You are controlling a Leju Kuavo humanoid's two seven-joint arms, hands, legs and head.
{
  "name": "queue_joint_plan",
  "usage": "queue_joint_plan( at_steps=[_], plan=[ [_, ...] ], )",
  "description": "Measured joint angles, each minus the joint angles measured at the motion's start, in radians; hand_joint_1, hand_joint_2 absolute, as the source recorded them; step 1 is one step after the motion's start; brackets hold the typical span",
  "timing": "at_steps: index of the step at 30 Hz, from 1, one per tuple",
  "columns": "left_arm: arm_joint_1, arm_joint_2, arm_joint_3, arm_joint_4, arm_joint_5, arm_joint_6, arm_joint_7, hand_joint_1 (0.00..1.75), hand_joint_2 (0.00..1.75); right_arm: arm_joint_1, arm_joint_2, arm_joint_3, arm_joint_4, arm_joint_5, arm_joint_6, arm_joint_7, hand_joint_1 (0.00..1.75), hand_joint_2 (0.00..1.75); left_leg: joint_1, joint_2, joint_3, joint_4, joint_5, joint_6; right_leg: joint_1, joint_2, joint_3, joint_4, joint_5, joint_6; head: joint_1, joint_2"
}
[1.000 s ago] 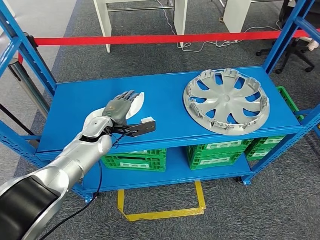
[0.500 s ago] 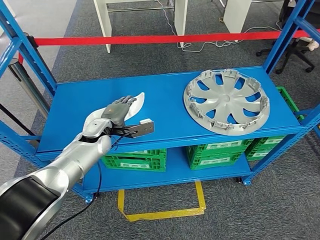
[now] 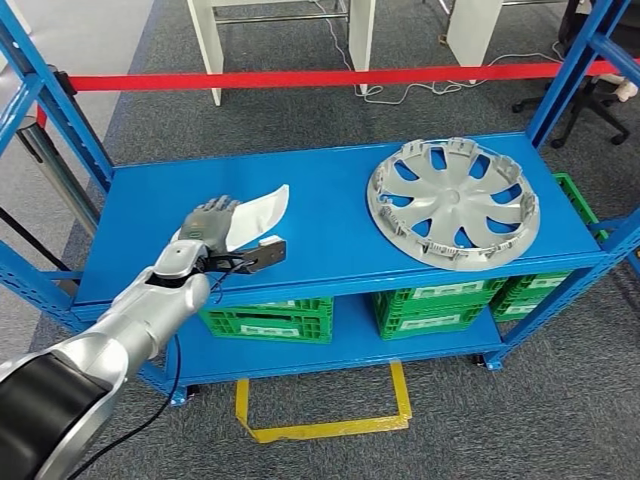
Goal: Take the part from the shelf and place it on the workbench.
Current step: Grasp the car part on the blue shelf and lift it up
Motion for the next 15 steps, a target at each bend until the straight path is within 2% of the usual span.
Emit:
queue_joint_plan(
  at_steps=[7, 8, 12, 15],
  plan=[
    [0.004, 0.018, 0.005, 0.010, -0.048, 0.027, 0.029, 0.00, 1.75, 0.000, 0.000, 0.001, 0.000, 0.002, -0.004, 0.000, 0.00, 0.00, 0.000, 0.000, 0.000, 0.000, 0.000, 0.000, 0.000, 0.000, 0.000, 0.000, 0.000, 0.000, 0.000, 0.000],
    [0.005, 0.020, 0.005, 0.012, -0.051, 0.027, 0.030, 0.04, 1.75, 0.000, 0.000, 0.002, 0.000, 0.003, -0.004, 0.000, 0.00, 0.00, 0.000, 0.000, 0.000, 0.000, 0.000, 0.000, 0.000, 0.000, 0.000, 0.000, 0.000, 0.000, 0.000, 0.000],
    [0.009, 0.025, 0.006, 0.017, -0.053, 0.025, 0.029, 1.75, 1.75, 0.000, 0.000, 0.005, 0.000, 0.005, -0.004, 0.000, 0.00, 0.00, 0.000, 0.000, 0.000, 0.000, 0.000, 0.000, 0.000, 0.000, 0.000, 0.000, 0.000, 0.000, 0.000, 0.000],
    [0.014, 0.029, 0.010, 0.020, -0.052, 0.020, 0.018, 1.75, 1.75, -0.001, 0.000, 0.006, 0.000, 0.007, -0.004, -0.001, 0.00, 0.00, 0.000, 0.000, 0.000, 0.000, 0.000, 0.000, 0.000, 0.000, 0.000, 0.000, 0.000, 0.000, 0.000, 0.000]
  ],
)
